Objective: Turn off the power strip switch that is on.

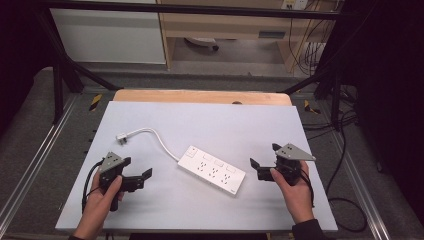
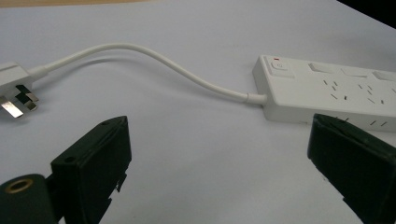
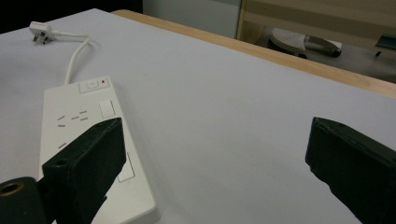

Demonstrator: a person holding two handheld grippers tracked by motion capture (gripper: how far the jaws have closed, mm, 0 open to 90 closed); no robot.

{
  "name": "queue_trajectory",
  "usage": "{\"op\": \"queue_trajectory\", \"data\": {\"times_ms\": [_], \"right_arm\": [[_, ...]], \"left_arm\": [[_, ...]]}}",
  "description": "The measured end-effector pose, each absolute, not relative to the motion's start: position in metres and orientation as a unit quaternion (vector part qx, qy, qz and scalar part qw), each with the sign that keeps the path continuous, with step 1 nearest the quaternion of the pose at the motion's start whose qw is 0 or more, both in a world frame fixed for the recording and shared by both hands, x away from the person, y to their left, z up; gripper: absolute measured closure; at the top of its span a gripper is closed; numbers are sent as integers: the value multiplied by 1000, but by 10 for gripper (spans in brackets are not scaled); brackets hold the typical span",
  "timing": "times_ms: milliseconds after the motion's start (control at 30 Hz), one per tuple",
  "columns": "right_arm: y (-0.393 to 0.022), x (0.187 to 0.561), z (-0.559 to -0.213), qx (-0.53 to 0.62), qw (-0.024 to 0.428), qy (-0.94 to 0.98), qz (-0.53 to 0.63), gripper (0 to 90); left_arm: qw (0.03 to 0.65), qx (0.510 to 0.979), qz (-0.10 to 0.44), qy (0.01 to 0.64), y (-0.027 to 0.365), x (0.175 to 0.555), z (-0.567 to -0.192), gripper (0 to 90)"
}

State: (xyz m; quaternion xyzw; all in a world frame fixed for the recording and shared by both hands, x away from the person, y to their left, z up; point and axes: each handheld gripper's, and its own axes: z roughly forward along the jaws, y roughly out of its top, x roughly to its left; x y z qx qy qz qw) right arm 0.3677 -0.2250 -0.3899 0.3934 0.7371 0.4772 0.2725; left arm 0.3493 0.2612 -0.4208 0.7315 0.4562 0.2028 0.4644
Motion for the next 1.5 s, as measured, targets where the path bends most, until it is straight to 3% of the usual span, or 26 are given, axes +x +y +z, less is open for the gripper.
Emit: {"op": "queue_trajectory", "data": {"times_ms": [400, 867, 1500], "right_arm": [[-206, 384, -366, 367, 282, 731, 500, 45], [-185, 394, -360, 362, 288, 733, 499, 37], [-159, 400, -363, 346, 258, 753, 496, 53]], "left_arm": [[462, 726, 207, 465, 263, 350, -422, 63], [464, 733, 206, 452, 260, 350, -422, 63], [467, 731, 204, 453, 261, 350, -421, 62]]}}
